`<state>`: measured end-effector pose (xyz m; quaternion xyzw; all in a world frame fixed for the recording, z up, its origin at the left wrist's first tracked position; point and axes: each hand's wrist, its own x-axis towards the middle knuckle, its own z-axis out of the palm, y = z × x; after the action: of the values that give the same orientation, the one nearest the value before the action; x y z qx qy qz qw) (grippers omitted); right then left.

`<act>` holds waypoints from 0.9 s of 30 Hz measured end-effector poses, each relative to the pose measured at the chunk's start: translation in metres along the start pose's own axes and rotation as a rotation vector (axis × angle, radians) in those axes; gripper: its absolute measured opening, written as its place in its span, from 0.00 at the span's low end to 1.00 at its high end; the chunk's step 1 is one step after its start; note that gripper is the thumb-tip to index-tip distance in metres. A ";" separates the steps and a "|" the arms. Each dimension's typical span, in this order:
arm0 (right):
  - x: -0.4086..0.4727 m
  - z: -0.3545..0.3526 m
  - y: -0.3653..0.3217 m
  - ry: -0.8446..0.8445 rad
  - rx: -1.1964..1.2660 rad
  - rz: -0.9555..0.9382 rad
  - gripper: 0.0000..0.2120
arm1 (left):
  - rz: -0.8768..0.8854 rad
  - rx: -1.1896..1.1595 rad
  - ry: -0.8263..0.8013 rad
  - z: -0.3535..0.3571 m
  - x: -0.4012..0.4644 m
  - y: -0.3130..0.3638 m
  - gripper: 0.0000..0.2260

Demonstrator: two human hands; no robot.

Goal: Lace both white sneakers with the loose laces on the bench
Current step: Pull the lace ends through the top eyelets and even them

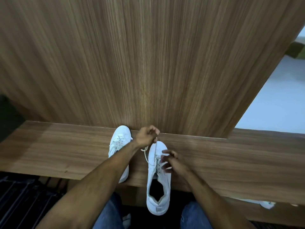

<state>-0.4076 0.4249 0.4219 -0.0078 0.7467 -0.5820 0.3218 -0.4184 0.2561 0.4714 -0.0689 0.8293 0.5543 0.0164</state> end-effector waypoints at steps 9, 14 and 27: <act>0.003 0.004 -0.063 0.050 0.290 -0.113 0.04 | 0.178 0.064 -0.072 -0.024 0.004 0.023 0.07; 0.010 -0.033 -0.024 0.284 0.628 0.133 0.07 | 0.077 0.495 -0.069 -0.055 -0.007 -0.031 0.09; 0.011 0.021 -0.012 0.065 -0.103 -0.231 0.07 | 0.138 0.426 -0.135 -0.008 -0.016 -0.038 0.06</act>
<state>-0.4099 0.3985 0.4249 -0.0913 0.7797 -0.5761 0.2275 -0.3968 0.2362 0.4415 0.0302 0.9273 0.3699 0.0479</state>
